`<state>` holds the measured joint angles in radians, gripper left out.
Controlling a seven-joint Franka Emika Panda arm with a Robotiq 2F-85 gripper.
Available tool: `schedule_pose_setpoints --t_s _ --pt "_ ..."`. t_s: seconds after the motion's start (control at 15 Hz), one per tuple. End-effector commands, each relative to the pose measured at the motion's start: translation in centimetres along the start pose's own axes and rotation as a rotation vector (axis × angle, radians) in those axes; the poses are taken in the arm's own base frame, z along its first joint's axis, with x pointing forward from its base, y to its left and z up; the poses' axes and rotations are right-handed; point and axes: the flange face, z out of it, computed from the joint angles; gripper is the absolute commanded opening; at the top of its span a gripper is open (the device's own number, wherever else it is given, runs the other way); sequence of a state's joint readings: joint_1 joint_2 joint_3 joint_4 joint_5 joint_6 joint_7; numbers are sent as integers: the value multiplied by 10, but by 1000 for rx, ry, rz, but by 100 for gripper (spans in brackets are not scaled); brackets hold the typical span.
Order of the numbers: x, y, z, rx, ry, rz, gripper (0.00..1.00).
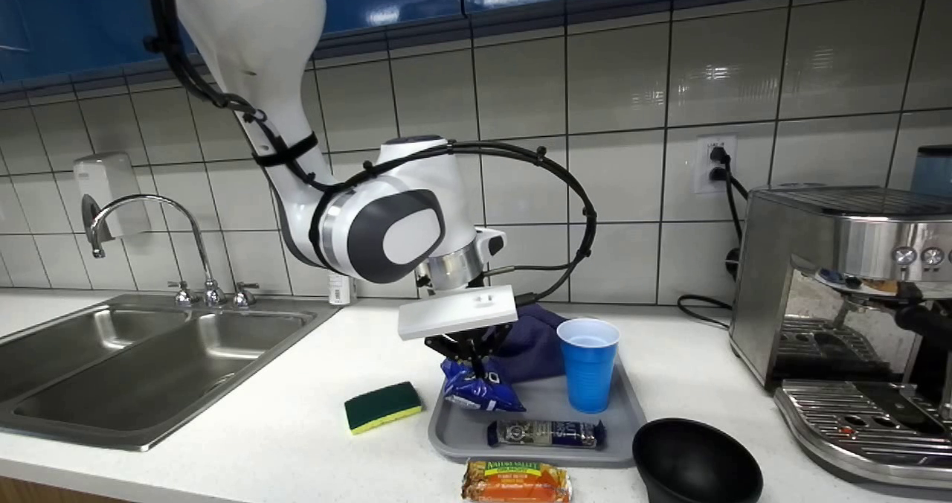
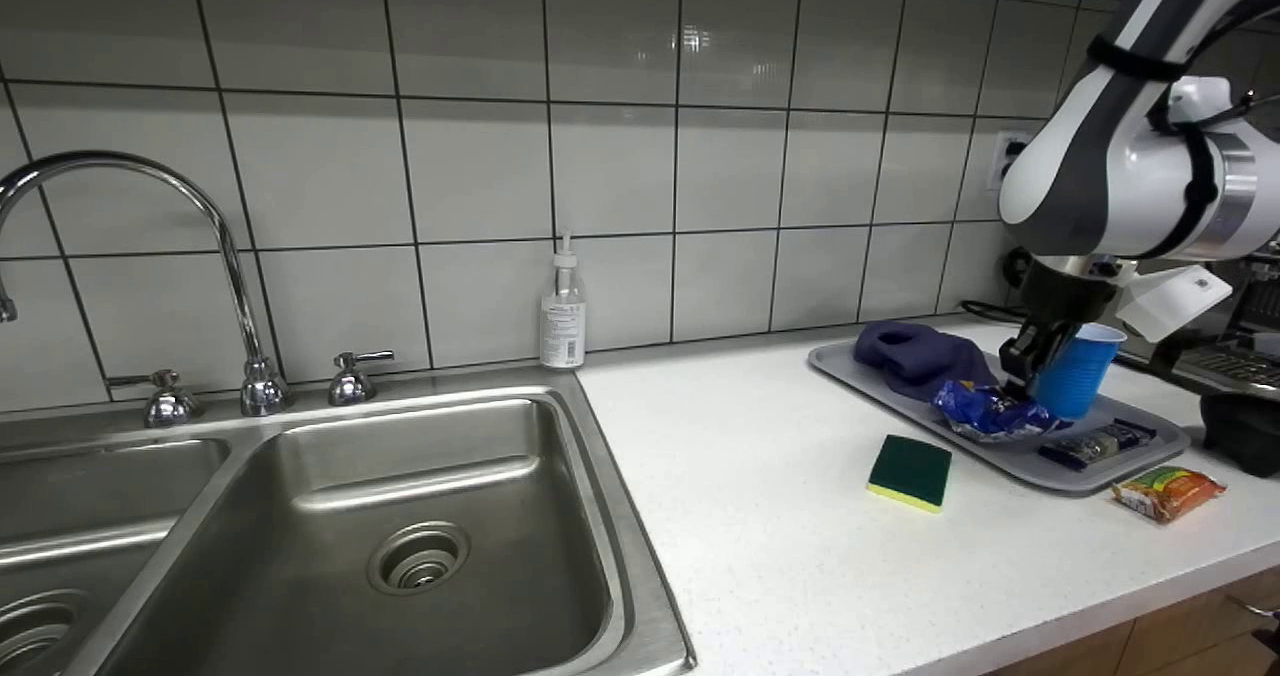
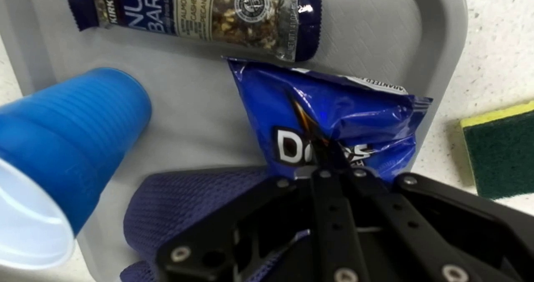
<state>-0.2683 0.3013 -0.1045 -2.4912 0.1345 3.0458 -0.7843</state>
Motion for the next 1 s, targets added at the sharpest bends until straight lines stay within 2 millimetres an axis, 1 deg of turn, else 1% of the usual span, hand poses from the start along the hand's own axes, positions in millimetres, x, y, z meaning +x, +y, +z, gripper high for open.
schedule_pose_setpoints --t_s 0.0,0.47,0.53,0.6,0.67,0.93 --pt "4 1 1 -27 4 6 0" --pt "4 4 3 -46 -2 26 0" --pt "5 4 3 -46 -2 28 18" --pt "5 4 3 -47 -3 30 28" --pt "5 5 2 -47 -4 31 34" --pt "8 1 -3 -33 3 33 63"
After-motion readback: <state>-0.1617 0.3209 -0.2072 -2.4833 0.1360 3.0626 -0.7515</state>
